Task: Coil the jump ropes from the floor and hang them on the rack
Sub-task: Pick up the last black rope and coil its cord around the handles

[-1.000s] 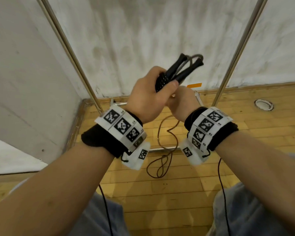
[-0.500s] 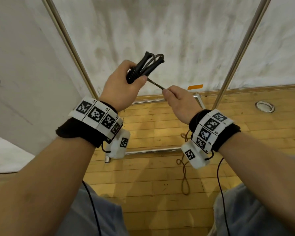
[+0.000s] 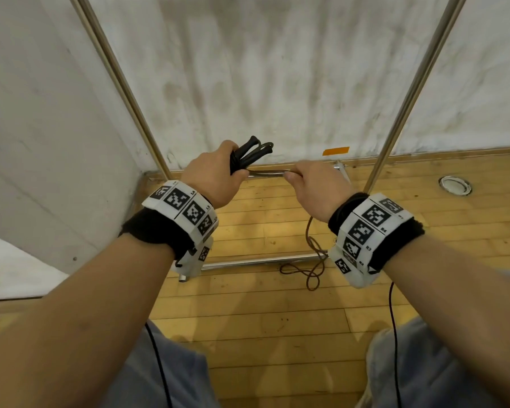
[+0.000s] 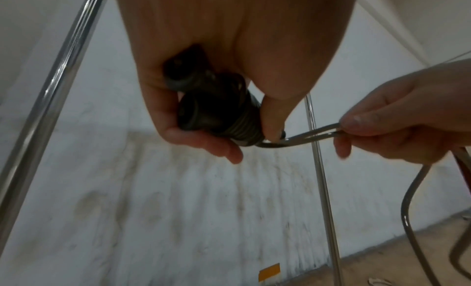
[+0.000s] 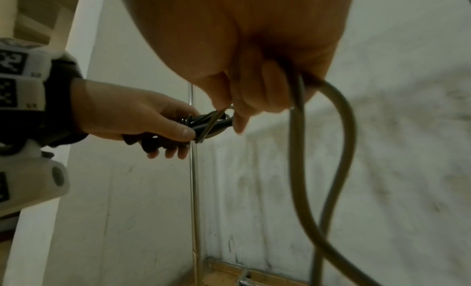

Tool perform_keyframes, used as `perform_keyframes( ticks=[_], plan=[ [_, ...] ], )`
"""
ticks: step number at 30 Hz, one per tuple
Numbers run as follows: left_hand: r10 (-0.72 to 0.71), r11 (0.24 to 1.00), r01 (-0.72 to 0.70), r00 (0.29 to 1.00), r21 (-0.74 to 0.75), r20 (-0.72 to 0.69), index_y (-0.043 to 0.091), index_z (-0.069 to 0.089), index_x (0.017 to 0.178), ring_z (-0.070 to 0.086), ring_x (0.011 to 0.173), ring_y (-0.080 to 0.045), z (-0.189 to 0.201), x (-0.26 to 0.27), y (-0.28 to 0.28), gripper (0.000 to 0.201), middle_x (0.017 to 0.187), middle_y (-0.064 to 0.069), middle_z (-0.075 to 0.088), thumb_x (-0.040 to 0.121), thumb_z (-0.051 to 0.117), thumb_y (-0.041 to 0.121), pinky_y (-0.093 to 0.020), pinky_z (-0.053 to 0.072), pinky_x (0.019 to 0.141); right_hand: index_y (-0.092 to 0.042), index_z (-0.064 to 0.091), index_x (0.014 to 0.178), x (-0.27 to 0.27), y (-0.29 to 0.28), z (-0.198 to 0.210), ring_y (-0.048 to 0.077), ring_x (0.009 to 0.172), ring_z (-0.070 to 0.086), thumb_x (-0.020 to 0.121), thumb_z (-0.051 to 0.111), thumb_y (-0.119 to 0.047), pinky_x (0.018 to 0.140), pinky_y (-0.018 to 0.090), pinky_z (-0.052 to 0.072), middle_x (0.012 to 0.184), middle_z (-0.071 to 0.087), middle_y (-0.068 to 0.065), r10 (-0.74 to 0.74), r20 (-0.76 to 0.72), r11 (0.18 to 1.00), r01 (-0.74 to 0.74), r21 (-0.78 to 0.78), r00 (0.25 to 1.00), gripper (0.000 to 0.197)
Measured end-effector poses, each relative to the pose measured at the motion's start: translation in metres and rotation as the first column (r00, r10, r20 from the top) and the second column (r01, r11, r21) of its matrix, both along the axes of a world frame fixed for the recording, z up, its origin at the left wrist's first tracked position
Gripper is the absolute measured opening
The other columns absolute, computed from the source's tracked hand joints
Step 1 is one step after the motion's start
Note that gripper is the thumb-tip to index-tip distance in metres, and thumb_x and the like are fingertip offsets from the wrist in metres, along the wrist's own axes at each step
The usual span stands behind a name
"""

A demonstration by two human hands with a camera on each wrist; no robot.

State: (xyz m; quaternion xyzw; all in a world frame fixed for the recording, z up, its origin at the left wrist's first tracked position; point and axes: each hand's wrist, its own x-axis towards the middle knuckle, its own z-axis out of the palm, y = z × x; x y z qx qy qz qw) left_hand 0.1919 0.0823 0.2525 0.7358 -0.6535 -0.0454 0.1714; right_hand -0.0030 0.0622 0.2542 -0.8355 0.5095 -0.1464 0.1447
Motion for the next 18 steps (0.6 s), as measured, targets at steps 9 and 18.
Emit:
perform_keyframes(
  ticks=[9, 18],
  plan=[
    [-0.076, 0.994, 0.061, 0.981, 0.088, 0.181, 0.022, 0.043, 0.108, 0.051, 0.068, -0.019, -0.016, -0.026, 0.002, 0.027, 0.077, 0.006, 0.049, 0.091, 0.055, 0.039, -0.028, 0.035, 0.051, -0.015, 0.045, 0.059, 0.001, 0.005, 0.019, 0.011, 0.045, 0.033, 0.099, 0.037, -0.037, 0.045, 0.022, 0.030, 0.055, 0.039, -0.002, 0.028, 0.332, 0.966, -0.111, 0.235, 0.943, 0.047],
    [-0.288, 0.954, 0.298, 0.937, -0.024, 0.197, 0.030, 0.047, 0.090, 0.047, 0.054, -0.007, -0.013, -0.054, 0.020, 0.034, 0.064, 0.015, 0.048, 0.082, 0.054, 0.063, -0.022, 0.029, 0.042, -0.004, 0.066, 0.082, -0.015, -0.014, 0.023, 0.010, 0.056, 0.044, 0.097, 0.042, -0.034, 0.052, 0.020, 0.032, 0.061, 0.050, -0.002, -0.020, 0.251, 1.000, 0.018, 0.009, 0.968, 0.042]
  ],
)
